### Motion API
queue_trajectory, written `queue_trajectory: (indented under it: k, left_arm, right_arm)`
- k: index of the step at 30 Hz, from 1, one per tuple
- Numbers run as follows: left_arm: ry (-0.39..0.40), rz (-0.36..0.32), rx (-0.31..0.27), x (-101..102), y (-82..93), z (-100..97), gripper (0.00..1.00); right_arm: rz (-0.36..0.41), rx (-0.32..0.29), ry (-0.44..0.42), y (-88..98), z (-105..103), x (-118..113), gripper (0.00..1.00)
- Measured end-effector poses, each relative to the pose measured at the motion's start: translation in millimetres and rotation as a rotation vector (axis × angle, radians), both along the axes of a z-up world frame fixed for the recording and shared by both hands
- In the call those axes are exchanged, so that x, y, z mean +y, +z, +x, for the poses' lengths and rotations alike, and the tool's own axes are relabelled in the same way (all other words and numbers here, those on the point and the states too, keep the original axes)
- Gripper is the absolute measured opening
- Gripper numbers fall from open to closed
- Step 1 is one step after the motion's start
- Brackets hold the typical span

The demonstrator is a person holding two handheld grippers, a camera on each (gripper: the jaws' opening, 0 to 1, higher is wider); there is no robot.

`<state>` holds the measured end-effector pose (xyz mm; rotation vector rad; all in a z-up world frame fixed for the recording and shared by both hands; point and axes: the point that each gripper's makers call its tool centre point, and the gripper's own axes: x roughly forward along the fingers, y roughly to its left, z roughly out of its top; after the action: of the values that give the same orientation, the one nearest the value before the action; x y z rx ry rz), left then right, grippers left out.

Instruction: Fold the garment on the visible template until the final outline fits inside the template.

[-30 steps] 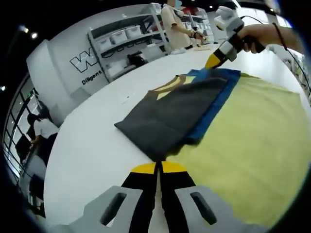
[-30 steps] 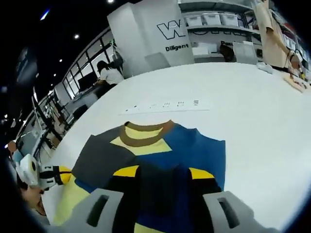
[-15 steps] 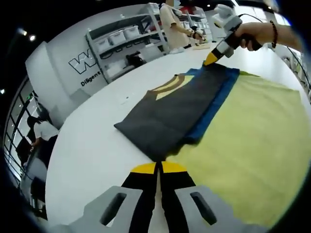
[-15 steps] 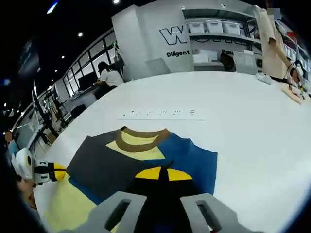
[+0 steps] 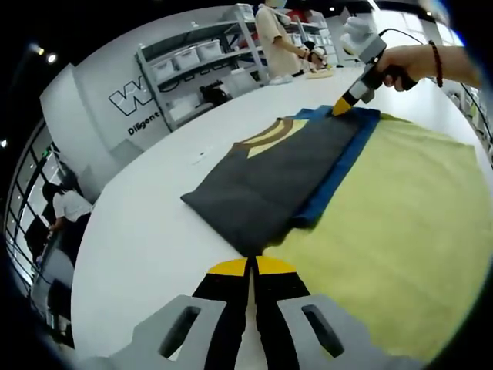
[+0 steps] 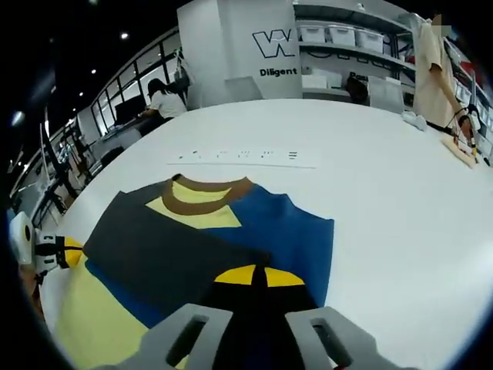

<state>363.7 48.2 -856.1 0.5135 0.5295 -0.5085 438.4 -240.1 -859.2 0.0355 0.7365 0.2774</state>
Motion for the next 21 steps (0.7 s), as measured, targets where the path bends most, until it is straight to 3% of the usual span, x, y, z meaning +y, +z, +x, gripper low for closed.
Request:
queue_trajectory:
  k: [7, 11, 21]
  left_arm:
    - [0.038, -0.001, 0.020, 5.0, -2.0, 0.0, 0.00]
    - [0.046, 0.001, 0.020, 7.6, -1.8, 2.2, 0.00]
    - [0.064, -0.002, 0.031, 23.6, -1.5, 8.9, 0.00]
  right_arm:
    - [0.001, -0.018, -0.021, 5.0, 0.5, -3.8, 0.01]
    - [0.039, -0.042, -0.044, 15.2, -1.4, -6.3, 0.20]
    - [0.068, -0.077, -0.024, 29.6, -20.5, -2.7, 0.38]
